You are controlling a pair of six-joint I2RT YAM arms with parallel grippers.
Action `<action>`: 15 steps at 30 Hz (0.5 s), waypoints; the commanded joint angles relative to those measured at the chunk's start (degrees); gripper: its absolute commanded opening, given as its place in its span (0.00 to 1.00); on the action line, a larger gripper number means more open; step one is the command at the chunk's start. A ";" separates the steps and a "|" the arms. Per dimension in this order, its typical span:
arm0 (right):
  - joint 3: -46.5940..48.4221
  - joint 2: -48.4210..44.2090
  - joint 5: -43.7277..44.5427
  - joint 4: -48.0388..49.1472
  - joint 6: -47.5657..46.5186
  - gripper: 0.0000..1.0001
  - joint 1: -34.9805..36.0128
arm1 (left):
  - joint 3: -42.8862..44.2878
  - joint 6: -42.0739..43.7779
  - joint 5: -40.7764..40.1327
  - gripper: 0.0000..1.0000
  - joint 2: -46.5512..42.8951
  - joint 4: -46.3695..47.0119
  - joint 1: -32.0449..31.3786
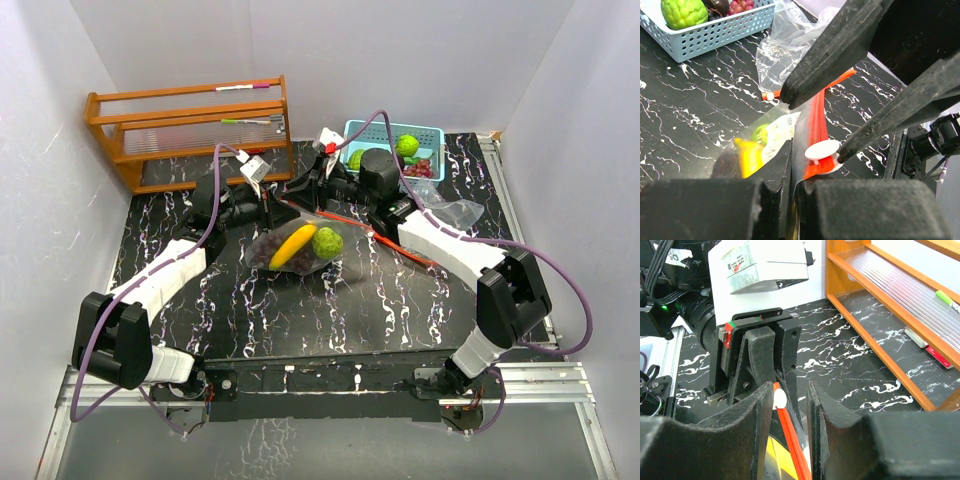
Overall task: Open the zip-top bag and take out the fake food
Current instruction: Unzip the zipper food storage bag at the center of the board.
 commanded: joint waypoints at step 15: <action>1.99 -2.84 -3.35 4.11 1.86 0.35 0.35 | 2.42 -0.37 2.04 0.00 -0.68 1.97 0.10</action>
